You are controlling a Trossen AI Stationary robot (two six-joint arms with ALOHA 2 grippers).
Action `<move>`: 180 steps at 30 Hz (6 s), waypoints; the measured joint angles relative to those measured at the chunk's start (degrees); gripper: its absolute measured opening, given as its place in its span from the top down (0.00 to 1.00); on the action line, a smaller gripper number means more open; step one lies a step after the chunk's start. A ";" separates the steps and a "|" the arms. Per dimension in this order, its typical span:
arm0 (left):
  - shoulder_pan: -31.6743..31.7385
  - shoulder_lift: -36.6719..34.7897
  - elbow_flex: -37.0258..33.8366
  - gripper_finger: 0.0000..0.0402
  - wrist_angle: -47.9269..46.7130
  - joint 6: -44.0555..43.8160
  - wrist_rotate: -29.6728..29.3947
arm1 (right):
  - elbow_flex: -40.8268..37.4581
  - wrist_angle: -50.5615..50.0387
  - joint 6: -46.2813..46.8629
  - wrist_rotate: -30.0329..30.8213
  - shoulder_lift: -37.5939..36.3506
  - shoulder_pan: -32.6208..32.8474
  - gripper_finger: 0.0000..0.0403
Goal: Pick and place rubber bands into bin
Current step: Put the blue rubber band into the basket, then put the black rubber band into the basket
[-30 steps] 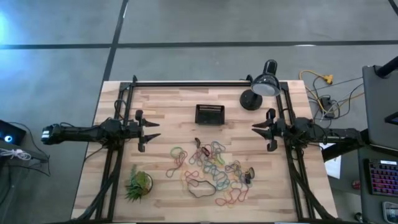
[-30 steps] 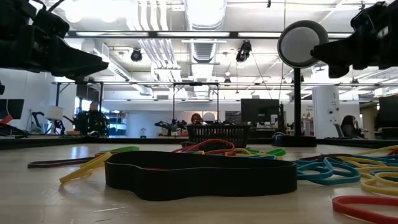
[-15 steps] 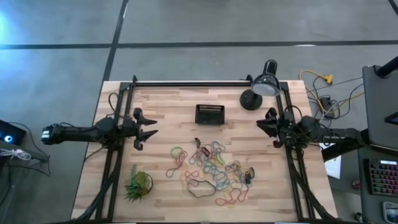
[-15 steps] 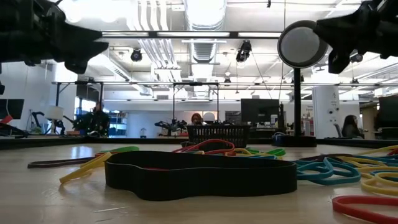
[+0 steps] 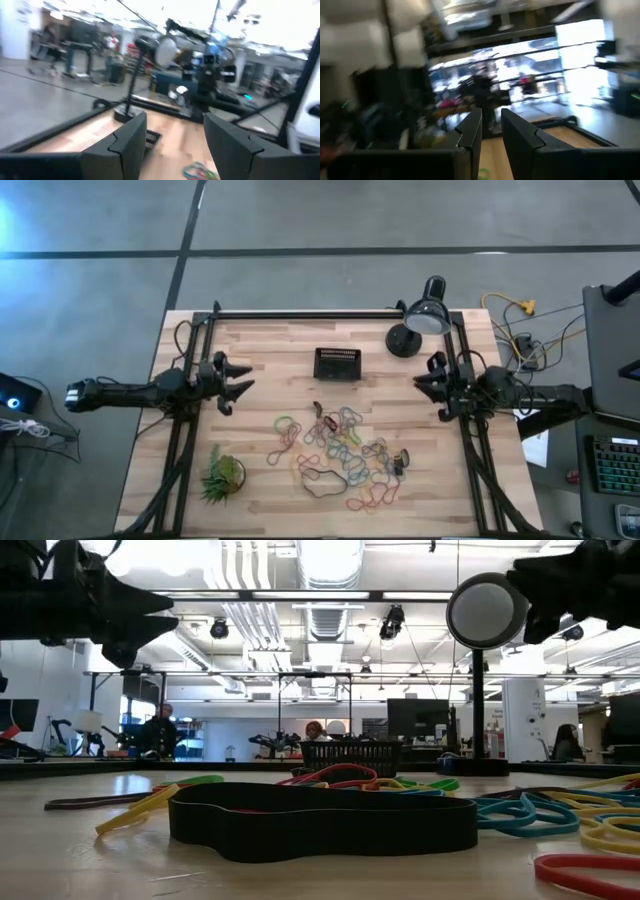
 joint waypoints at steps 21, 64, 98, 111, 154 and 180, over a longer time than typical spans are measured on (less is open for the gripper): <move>0.02 13.23 0.00 0.55 5.62 -2.58 0.60 | 29.95 -46.32 -16.05 3.69 31.10 0.47 0.83; 0.02 50.23 4.52 0.55 40.28 9.56 0.58 | 40.17 -25.28 -10.42 19.66 88.26 16.88 0.83; 0.01 46.19 4.11 0.55 40.48 9.79 0.45 | 40.44 -24.58 -1.94 6.48 93.97 9.77 0.97; 0.02 46.19 4.13 0.55 40.50 9.88 0.60 | 39.95 -24.72 -3.57 13.35 82.84 10.03 0.98; 0.00 46.16 4.09 0.55 40.48 11.41 0.13 | 44.27 -4.87 -30.35 20.90 75.11 -5.70 0.98; 0.00 46.16 3.96 0.55 40.44 11.41 0.01 | 59.41 -26.75 -18.86 5.74 93.44 -14.12 0.74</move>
